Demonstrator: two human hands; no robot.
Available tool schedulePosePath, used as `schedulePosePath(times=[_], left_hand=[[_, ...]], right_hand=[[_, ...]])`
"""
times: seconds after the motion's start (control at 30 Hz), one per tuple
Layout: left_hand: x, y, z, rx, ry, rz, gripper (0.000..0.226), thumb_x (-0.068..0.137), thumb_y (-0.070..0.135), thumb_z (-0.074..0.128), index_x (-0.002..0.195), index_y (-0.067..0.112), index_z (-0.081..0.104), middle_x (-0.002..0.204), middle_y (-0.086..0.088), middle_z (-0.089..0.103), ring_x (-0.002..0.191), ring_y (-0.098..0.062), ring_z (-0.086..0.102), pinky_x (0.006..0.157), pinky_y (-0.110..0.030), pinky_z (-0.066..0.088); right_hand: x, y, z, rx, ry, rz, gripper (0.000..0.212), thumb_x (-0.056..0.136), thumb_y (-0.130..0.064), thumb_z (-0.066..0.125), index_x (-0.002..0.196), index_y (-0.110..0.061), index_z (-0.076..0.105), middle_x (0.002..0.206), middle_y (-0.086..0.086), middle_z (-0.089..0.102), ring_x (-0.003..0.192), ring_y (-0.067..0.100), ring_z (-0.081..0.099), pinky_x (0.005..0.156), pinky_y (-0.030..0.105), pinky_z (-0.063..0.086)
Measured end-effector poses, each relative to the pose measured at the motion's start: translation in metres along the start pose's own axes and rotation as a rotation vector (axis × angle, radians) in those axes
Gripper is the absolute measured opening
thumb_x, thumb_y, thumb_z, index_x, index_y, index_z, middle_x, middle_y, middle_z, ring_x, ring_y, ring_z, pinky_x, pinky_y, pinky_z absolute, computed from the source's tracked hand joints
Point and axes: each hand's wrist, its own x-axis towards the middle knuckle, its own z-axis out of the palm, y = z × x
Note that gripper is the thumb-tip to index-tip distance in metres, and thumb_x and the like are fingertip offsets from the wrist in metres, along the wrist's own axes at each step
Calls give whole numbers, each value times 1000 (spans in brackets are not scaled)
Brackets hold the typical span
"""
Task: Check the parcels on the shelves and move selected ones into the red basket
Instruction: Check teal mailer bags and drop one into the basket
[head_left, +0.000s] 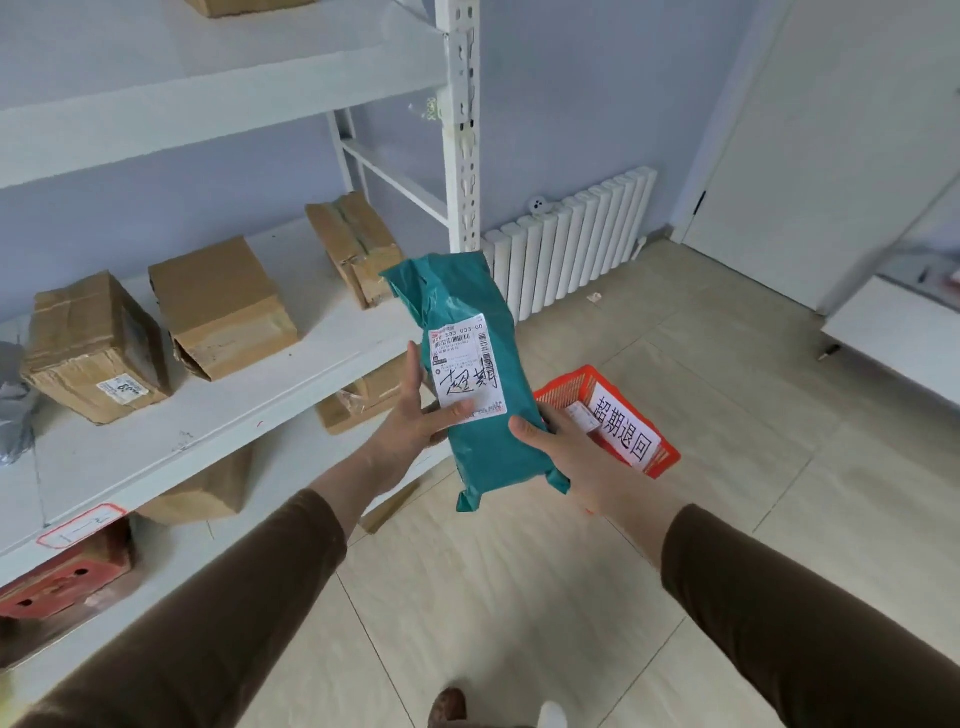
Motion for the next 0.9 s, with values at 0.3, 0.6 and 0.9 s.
schedulePosePath(times=[0.3,0.6,0.9], left_hand=[[60,-60,83,80,-259,-170,105,90,23,83,155,64,12,153,17,48,138,-14,53,85,-34,64],[144,-95,232,54,-283,-246,110,89,17,83,157,61,9,152,11,49,134,-15,56,97,-46,61],[218,-150,363,-50,-248,-315,98,98,10,72,159,55,12,151,17,46,140,-14,49,89,-25,61]], right_hand=[[-5,47,-76,149,211,93,103,52,-65,93,143,-38,53,129,-9,72,118,19,70,101,45,58],[0,59,-249,192,242,133,75,77,-44,79,142,-28,45,134,1,65,122,24,66,89,36,61],[31,76,-408,94,281,282,63,84,-54,70,134,-19,53,126,7,72,112,24,71,85,36,58]])
